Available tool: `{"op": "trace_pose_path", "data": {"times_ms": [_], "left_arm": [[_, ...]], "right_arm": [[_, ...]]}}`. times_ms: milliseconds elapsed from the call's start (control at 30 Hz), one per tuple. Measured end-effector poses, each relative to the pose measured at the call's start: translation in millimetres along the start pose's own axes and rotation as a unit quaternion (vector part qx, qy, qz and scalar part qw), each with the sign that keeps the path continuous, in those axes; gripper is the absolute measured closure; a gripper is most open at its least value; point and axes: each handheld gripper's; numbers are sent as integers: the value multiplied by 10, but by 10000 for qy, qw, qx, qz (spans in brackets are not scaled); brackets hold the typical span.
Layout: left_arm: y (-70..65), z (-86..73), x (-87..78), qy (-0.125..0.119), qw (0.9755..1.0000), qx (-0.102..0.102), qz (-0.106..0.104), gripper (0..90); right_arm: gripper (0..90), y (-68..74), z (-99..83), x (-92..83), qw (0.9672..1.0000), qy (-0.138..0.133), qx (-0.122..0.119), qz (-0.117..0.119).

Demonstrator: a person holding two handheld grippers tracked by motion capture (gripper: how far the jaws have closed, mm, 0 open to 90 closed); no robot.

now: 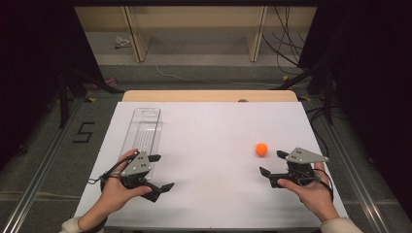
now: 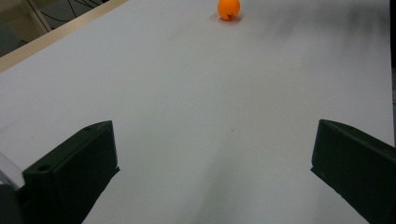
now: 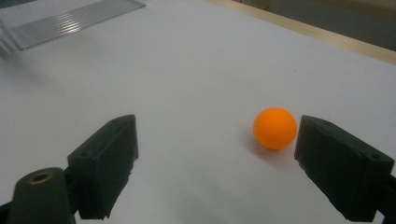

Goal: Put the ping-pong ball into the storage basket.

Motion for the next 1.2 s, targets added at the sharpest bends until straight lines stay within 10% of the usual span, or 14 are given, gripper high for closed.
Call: {"op": "trace_pose_path", "data": {"times_ms": [1200], "left_arm": [[-6,5,11,32,10000,48,-4,0]], "right_arm": [[136,-150,125,207,9996,-92,122,-241]]}}
Point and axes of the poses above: each handheld gripper's, and its own axes: x roughly forward along the jaws, z roughly out of its top, y roughly to its left, and after that the axes turned 11 degrees about x, right-handed
